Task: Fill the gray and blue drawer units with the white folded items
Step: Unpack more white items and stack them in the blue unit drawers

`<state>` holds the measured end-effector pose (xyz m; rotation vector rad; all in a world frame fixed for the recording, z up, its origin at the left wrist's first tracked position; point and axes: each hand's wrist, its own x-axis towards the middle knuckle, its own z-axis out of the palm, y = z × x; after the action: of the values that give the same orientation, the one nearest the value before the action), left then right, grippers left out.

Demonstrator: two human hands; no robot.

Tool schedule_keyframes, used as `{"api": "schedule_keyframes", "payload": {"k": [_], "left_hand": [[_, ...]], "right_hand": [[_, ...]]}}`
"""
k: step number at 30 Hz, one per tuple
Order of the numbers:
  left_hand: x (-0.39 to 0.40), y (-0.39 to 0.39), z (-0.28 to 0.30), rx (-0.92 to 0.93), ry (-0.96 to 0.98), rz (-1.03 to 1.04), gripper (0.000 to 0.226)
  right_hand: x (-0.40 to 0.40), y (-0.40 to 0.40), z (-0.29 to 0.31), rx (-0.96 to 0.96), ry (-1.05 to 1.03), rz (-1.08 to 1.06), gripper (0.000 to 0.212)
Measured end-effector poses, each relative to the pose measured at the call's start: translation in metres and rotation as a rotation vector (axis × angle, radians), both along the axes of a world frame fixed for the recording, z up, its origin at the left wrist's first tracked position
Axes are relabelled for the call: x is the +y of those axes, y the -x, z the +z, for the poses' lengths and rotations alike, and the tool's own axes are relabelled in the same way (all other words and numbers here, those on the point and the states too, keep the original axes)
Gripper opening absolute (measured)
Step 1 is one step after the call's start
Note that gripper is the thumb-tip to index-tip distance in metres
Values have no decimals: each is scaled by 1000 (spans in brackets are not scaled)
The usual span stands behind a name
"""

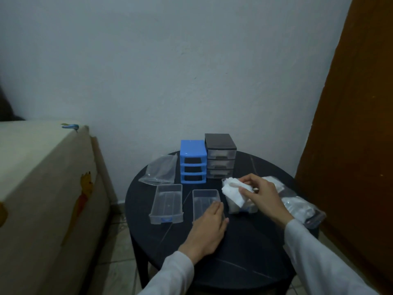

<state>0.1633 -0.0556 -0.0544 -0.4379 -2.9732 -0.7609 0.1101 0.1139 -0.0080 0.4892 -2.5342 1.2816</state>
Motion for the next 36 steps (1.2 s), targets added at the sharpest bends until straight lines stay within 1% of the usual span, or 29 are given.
{"api": "schedule_keyframes", "payload": {"k": [2, 5, 8, 10, 12, 14, 19, 21, 26, 33, 36], "left_hand": [[3, -7, 0, -23, -71, -18, 56], [-2, -15, 8, -28, -319, 18, 46], [-17, -9, 11, 87, -490, 120, 35], [-23, -3, 6, 131, -586, 208, 37], [-25, -2, -2, 110, -663, 254, 41], [-23, -4, -10, 60, -728, 249, 44], [-24, -1, -21, -45, -914, 298, 44], [-24, 1, -23, -78, -963, 299, 45], [-25, 4, -27, -90, -1042, 313, 45], [-27, 4, -27, -109, -1116, 311, 45], [-27, 4, -29, -112, -1129, 320, 44]], "right_hand": [[1, 1, 0, -7, -5, 3, 15], [-1, 1, -1, -20, -4, 14, 16], [-7, 0, -2, -34, 18, 27, 15], [-13, -2, -4, -52, 20, 44, 14], [-18, -4, -4, -62, -3, 85, 15], [-24, -7, -4, -70, -18, 146, 17], [-34, -10, -9, -38, -183, 247, 17], [-37, -12, -12, -31, -208, 273, 17], [-45, -15, -15, -6, -363, 338, 12], [-47, -15, -18, -30, -470, 342, 12], [-51, -19, -19, 33, -548, 317, 15]]}}
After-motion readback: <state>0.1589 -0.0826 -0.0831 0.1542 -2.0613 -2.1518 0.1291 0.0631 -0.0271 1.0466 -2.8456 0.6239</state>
